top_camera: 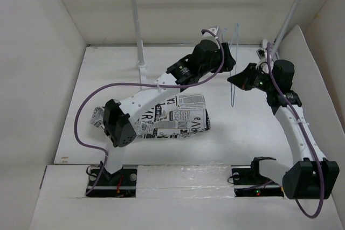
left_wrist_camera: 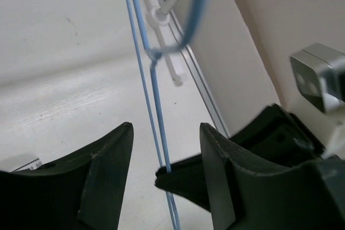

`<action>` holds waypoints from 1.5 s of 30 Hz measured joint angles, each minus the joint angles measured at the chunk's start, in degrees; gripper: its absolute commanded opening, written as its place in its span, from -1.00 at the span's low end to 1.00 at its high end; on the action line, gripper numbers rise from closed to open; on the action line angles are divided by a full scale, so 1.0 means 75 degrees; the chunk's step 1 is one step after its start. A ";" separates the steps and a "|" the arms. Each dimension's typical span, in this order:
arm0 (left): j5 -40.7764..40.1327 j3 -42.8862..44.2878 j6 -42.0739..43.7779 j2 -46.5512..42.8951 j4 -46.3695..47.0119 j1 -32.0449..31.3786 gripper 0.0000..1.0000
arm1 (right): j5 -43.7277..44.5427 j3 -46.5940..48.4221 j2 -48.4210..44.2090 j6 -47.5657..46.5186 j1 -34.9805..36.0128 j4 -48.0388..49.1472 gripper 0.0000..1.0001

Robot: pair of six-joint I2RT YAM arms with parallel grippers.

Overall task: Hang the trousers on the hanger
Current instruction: Pick up the hanger from the clothesline.

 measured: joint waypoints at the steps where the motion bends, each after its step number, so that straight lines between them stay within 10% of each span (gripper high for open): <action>1: -0.0090 0.0000 -0.0026 0.0117 -0.0003 0.0000 -0.10 | 0.0041 -0.0026 -0.0032 -0.0029 0.0052 -0.0082 -1.00; 19: -0.1530 -0.0714 -0.0347 0.0248 0.0603 -0.0067 -1.00 | 0.0740 -0.0449 -0.0743 -0.0353 0.0796 -0.1320 -1.00; 23: -0.1524 -0.1137 -0.0522 0.0143 0.0842 -0.0131 -1.00 | 0.0918 -0.0504 -0.0918 -0.0615 0.0863 -0.1792 -0.14; 29: -0.1370 -0.3582 -0.1154 -0.0761 0.1629 -0.0114 -1.00 | 0.1125 -0.0536 -0.1550 -0.1393 0.0682 -0.3031 0.45; 33: -0.1367 -0.4980 -0.1670 -0.1145 0.2276 -0.0163 -1.00 | 0.1195 -0.0539 -0.1588 -0.1915 0.0816 -0.3477 0.16; 36: -0.1387 -0.5581 -0.1920 -0.1183 0.2600 -0.0213 -1.00 | 0.1157 -0.0635 -0.1297 -0.2177 0.0982 -0.3509 -0.97; 39: -0.1402 -0.5992 -0.2075 -0.1183 0.2792 -0.0227 -1.00 | 0.1303 -0.0985 -0.1096 -0.2151 0.1142 -0.3229 -1.00; 45: -0.1498 -0.6519 -0.2229 -0.1180 0.3104 -0.0227 -1.00 | 0.1620 -0.1338 0.0029 -0.2011 0.1920 -0.2060 -0.28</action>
